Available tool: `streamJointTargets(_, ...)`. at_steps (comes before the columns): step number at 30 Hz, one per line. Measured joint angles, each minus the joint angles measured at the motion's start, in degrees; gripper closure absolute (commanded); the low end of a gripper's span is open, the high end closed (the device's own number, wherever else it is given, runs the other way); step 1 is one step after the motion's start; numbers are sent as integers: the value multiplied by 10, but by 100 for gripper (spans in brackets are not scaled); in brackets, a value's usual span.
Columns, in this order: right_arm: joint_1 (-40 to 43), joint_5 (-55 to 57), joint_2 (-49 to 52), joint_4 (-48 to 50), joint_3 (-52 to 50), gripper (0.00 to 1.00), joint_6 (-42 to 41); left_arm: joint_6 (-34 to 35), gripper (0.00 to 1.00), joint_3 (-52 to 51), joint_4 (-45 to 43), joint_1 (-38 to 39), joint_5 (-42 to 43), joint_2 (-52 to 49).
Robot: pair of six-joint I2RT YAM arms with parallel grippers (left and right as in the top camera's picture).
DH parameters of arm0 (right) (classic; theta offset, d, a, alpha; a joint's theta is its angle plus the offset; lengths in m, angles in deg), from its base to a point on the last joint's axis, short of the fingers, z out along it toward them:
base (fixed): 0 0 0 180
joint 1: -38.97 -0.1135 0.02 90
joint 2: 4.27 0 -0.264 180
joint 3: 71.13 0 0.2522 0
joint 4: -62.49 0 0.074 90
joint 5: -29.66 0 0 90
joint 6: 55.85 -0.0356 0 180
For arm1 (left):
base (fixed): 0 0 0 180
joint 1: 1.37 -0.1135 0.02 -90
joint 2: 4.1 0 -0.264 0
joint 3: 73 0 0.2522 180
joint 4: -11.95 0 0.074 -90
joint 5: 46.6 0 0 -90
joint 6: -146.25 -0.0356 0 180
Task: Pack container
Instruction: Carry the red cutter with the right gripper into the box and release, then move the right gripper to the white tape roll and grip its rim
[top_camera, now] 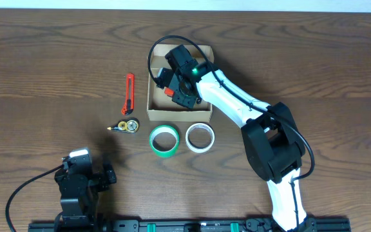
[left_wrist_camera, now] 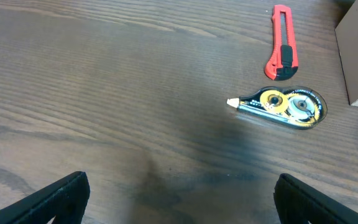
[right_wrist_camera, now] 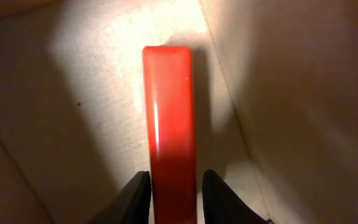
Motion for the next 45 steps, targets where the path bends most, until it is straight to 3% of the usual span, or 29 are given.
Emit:
streamJointTargets(5, 0, 0, 0, -1, 19, 60, -11, 0, 5, 0, 0, 0, 0, 0)
streamJointTargets(7, 0, 0, -4, -2, 33, 53, -16, 0, 5, 0, 0, 0, 0, 0)
streamJointTargets(9, 0, 2, -14, -7, 43, 41, -22, 0, 5, 0, 0, 0, 0, 0)
streamJointTargets(12, 0, 2, -47, -25, 53, 9, -45, 0, 5, 0, 0, 0, 0, 0)
streamJointTargets(15, 0, 4, -98, -55, 60, 1, -91, 0, 5, 0, 0, 0, 0, 0)
streamJointTargets(22, 0, 14, -234, -211, 71, 1, -237, 0, 5, 0, 0, 0, 0, 0)
streamJointTargets(30, -1, 79, -314, -361, 50, 1, -457, 0, 5, 0, 0, 0, 0, 0)
streamJointTargets(36, -21, 109, -343, -343, -94, 1, -626, 0, 5, 0, 0, 0, 0, 0)
streamJointTargets(45, -80, 108, -344, -223, -282, 1, -827, 0, 4, 0, 0, 0, 0, 0)
